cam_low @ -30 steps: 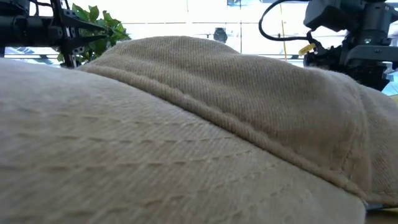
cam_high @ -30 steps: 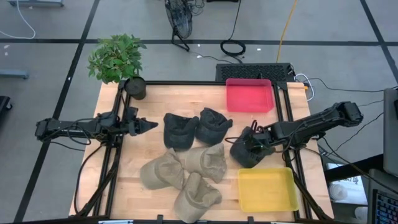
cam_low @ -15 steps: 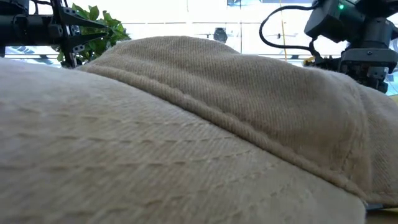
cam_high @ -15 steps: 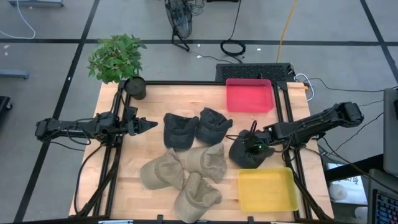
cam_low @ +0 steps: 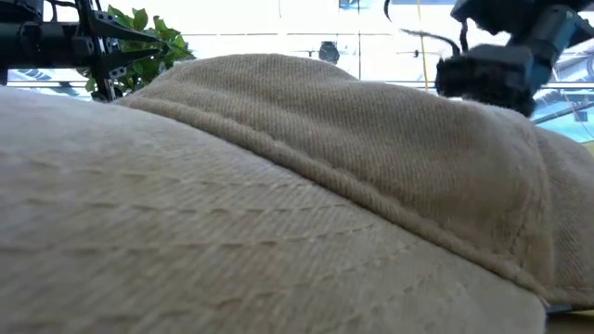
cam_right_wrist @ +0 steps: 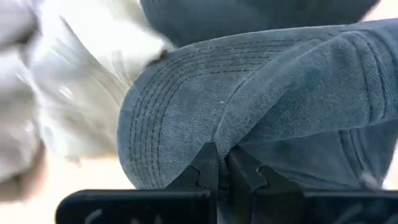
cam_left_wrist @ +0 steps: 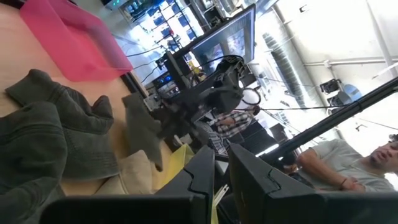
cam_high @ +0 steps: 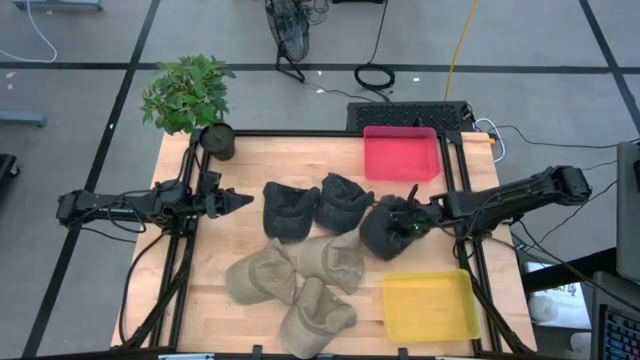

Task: Pick & Place hat
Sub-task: Put the right black cap into the red bin

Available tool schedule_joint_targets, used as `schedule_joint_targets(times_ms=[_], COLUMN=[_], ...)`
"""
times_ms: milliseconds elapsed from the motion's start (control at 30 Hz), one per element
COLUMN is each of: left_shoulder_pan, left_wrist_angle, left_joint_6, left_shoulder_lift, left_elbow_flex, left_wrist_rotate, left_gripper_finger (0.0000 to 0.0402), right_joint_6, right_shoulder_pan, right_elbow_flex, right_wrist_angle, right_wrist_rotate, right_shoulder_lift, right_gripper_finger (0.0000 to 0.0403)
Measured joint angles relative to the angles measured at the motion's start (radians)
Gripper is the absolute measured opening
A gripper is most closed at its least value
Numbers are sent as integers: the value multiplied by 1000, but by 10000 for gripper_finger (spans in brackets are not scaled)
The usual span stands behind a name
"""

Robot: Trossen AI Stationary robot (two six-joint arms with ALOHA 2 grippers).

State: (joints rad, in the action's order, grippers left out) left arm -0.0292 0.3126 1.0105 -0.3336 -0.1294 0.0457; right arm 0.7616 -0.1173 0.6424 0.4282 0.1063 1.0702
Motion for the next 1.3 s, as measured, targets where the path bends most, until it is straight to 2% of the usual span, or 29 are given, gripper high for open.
schedule_joint_targets(times_ms=[300, 433, 633, 967, 1100, 1300], left_shoulder_pan=[0, 0, 0, 0, 0, 0], left_wrist_angle=[0, 0, -1, -1, -1, 0], left_joint_6=[-13, -16, -22, -33, -33, -34], left_shoulder_lift=[0, 0, 0, 0, 0, 0], left_elbow_flex=[0, 0, 0, 0, 0, 0], left_wrist_rotate=[8, 8, 8, 8, 8, 8], left_gripper_finger=[51, 51, 51, 51, 51, 51], right_joint_6=[-34, -43, -135, -160, -83, 186], right_shoulder_pan=[62, 91, 151, 294, 345, 403], right_elbow_flex=[113, 198, 354, 580, 646, 715], right_wrist_angle=[-57, -11, 196, 689, 790, 1002], right_wrist_rotate=[152, 258, 405, 520, 524, 483], right_shoulder_lift=[-120, -145, -124, -5, 46, 146], right_gripper_finger=[2, 1, 1, 0, 0, 0])
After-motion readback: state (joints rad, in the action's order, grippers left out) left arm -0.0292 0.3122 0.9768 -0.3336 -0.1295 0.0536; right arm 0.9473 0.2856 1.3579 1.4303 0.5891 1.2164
